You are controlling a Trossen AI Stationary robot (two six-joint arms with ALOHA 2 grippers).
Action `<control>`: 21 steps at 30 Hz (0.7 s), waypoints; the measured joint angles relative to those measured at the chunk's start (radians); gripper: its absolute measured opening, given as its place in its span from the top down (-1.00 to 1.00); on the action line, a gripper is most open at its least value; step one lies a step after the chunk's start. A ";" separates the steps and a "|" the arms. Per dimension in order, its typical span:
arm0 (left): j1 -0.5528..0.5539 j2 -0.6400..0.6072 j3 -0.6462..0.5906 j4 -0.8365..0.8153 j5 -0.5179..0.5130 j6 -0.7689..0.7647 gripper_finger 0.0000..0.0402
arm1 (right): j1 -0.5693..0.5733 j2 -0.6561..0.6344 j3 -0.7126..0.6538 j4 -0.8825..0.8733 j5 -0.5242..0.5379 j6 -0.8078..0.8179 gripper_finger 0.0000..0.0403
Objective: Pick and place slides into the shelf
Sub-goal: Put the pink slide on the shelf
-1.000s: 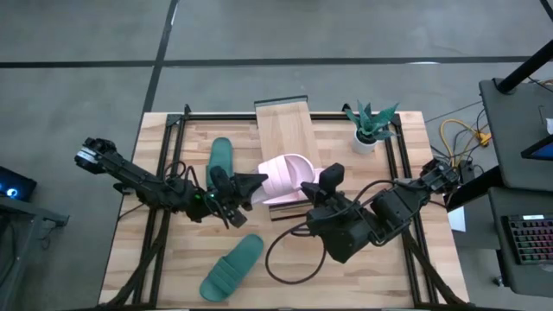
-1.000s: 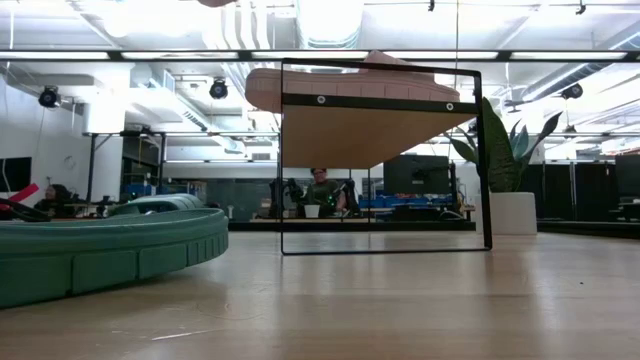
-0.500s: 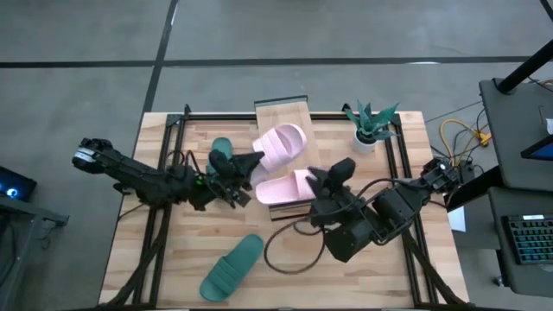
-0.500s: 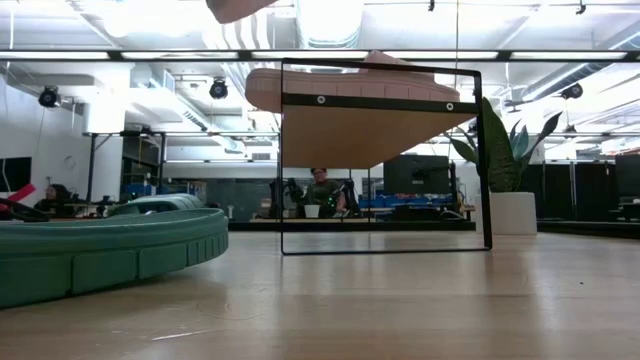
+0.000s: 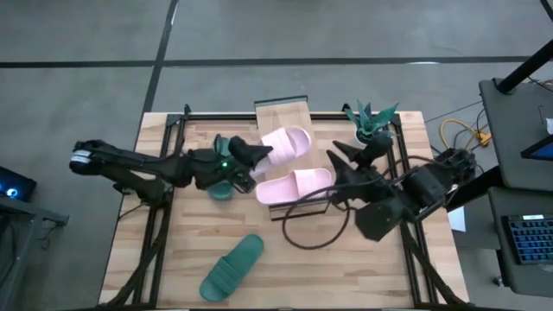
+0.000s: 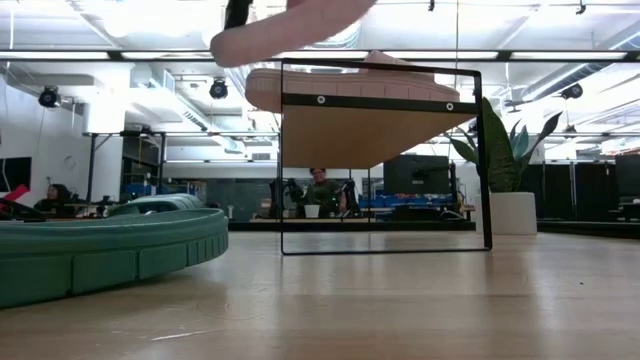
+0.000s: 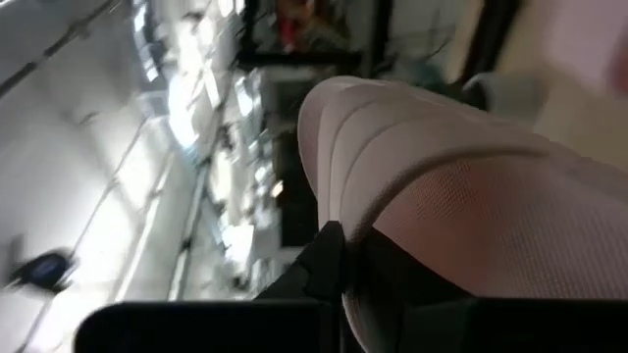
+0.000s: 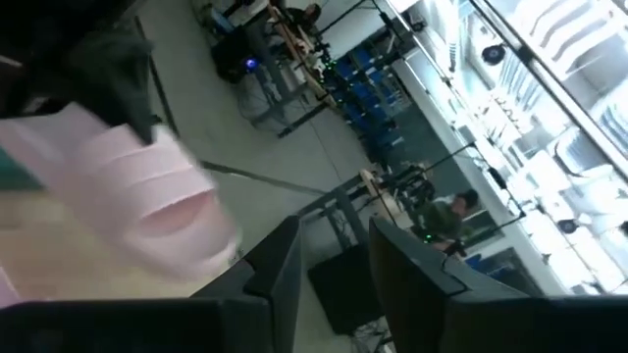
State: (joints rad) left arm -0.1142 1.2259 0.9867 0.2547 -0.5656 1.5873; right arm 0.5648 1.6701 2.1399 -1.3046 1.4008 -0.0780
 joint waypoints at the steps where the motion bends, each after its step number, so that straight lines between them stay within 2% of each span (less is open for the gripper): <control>1: 0.015 -0.001 0.009 -0.036 0.033 -0.019 1.00 | 0.000 -0.008 0.000 0.000 -0.008 0.000 0.45; 9: 0.148 0.027 0.040 -0.088 0.231 -0.041 1.00 | 0.000 -0.047 0.000 -0.001 -0.126 0.032 0.46; 13: 0.213 0.071 0.043 -0.141 0.326 -0.046 1.00 | 0.000 -0.046 0.000 0.000 -0.129 0.029 0.48; 21: 0.343 0.156 0.067 -0.130 0.462 -0.062 1.00 | 0.000 -0.046 -0.001 -0.001 -0.129 0.026 0.48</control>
State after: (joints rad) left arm 0.2287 1.3822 1.0534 0.1245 -0.1035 1.5254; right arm 0.5648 1.6238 2.1387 -1.3052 1.2713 -0.0525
